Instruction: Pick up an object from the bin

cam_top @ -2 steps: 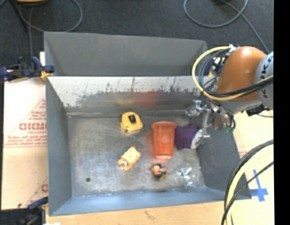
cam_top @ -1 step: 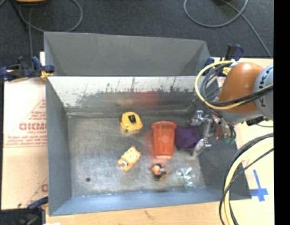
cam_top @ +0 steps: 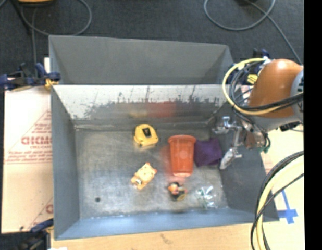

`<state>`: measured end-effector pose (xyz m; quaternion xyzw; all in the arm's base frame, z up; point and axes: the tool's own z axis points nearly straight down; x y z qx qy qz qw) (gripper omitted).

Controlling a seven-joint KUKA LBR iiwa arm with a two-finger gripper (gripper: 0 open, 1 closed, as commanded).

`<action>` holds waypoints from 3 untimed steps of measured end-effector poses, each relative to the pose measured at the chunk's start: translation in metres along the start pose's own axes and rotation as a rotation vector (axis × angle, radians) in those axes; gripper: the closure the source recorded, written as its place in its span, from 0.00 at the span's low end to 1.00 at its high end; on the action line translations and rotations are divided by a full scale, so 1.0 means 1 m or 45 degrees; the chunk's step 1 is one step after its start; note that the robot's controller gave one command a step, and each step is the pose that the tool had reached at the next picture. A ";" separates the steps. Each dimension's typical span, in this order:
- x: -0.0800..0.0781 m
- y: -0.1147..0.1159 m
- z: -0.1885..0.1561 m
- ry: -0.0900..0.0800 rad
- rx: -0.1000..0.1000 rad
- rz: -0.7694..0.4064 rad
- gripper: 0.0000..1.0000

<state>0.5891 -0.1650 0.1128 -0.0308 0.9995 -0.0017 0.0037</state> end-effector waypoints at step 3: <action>-0.007 0.001 0.033 0.007 -0.004 0.096 1.00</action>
Offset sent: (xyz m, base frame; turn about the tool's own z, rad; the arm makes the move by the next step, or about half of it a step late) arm 0.0072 0.0013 -0.0428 0.0621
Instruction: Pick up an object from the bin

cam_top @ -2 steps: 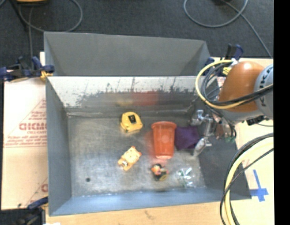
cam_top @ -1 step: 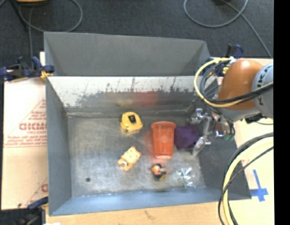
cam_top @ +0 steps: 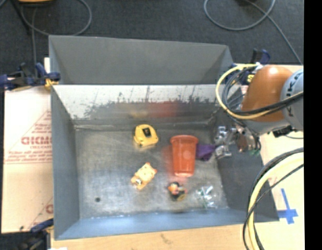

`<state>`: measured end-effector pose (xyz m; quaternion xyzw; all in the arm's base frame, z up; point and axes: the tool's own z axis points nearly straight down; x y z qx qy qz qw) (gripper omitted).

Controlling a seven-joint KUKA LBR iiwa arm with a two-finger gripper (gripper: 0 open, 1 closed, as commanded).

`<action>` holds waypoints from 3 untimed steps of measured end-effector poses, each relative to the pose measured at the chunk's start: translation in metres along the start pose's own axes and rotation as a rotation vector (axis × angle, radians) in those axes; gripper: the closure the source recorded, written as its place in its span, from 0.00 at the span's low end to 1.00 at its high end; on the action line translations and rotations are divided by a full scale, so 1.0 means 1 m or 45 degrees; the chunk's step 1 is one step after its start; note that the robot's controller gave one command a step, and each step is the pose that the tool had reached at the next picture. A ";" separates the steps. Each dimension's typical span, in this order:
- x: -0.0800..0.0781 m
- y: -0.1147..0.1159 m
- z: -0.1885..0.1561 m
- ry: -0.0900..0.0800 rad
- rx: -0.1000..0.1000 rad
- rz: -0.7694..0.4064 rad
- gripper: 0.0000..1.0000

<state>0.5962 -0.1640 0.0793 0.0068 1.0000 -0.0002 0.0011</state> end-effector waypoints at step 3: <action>0.003 0.000 -0.021 0.006 0.000 -0.001 1.00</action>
Offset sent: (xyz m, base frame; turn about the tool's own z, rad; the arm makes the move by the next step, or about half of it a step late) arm 0.0000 0.0001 0.0472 0.0000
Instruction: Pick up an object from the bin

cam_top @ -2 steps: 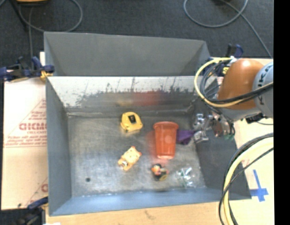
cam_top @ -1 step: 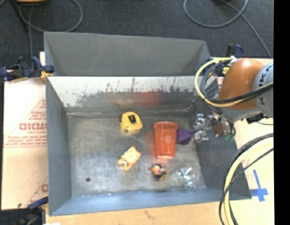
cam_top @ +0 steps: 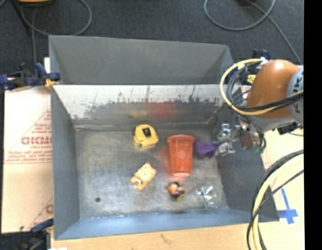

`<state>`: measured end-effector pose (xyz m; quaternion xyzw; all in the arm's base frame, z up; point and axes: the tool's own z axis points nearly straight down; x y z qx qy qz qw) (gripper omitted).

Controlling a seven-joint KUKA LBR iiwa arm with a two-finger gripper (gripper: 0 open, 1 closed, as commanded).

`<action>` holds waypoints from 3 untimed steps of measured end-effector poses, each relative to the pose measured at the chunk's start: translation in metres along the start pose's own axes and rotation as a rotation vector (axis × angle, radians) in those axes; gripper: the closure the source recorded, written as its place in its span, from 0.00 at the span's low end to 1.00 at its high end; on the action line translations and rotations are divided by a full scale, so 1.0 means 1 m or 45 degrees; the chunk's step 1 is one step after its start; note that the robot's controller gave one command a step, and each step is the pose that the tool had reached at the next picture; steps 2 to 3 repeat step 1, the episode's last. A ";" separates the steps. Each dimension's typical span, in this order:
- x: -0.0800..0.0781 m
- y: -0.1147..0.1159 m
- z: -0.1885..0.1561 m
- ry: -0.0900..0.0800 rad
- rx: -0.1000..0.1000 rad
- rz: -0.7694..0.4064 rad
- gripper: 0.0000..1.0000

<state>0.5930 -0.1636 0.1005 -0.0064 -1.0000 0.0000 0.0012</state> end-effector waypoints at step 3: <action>-0.003 -0.001 -0.023 -0.011 0.004 0.000 1.00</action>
Offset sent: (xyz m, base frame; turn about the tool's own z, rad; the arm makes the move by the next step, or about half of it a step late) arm -0.0001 0.0000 0.0632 0.0000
